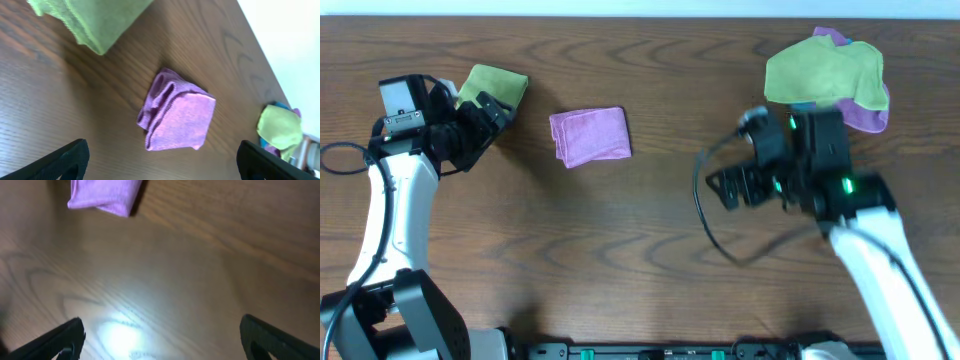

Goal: Fold the cloth

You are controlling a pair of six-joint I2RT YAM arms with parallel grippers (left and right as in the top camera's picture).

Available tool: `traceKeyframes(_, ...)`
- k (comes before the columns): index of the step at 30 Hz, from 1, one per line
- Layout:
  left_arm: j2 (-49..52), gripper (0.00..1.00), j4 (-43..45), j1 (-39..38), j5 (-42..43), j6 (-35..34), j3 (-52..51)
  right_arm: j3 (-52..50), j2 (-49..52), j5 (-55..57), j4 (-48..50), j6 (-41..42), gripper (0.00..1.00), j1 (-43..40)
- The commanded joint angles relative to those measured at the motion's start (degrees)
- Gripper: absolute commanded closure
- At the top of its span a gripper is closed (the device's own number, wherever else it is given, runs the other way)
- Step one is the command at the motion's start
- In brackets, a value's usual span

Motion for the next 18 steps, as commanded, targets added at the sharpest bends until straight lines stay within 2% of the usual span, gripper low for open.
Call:
traceKeyframes(1, 0.74, 0.05, -0.26, -0.37, 4.11, -1.09, -0.26, -8.72, -8.26, -0.15, 2.08, 4.87, 0.01, -1.70)
traceKeyframes(7, 1.90, 0.05, 0.09, -1.09, 6.93, -2.69, -3.98, -22.51, -24.06, -0.13, 4.44, 12.41, 0.01, -3.85)
traceKeyframes(10, 2.71, 0.04, 0.83, -1.75, 8.22, -2.67, -6.16, -25.49, -30.73, 0.13, 4.31, 14.82, 0.01, -3.98)
traceKeyframes(13, 3.76, 0.05, 1.99, -3.17, 8.63, -2.54, -7.82, -26.14, -34.51, 0.09, 3.69, 14.84, 0.01, -3.96)
traceKeyframes(18, 6.69, 0.05, 5.60, -6.08, 8.52, -2.54, -8.39, -26.14, -34.99, -0.39, 3.91, 15.52, 0.01, -3.91)
